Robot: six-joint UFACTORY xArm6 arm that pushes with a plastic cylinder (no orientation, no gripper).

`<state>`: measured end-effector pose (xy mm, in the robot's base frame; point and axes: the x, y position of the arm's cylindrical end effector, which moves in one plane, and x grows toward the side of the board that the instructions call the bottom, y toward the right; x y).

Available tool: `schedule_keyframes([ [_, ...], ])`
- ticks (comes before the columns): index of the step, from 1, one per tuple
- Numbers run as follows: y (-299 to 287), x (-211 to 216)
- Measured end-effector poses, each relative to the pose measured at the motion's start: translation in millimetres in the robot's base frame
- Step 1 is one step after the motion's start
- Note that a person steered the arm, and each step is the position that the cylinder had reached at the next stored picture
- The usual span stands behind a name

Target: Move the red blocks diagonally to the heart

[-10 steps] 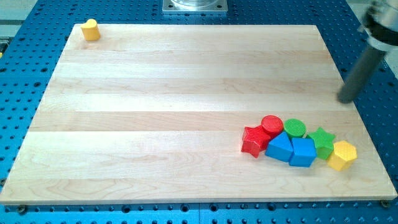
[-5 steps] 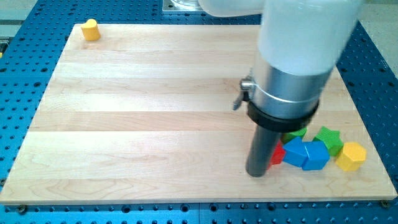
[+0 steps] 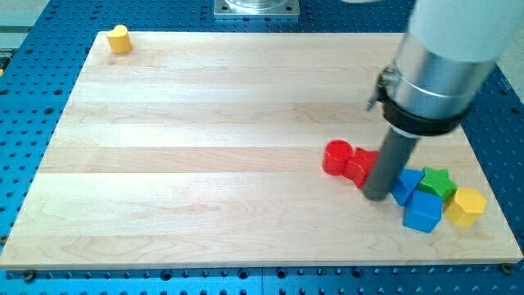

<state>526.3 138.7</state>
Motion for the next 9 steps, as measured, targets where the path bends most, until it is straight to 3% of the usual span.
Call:
schedule_keyframes([
  [3,-15,-127],
  [4,-15,-134],
  [5,9,-92],
  [6,14,-91],
  [8,-22,-167],
  [9,-6,-158],
])
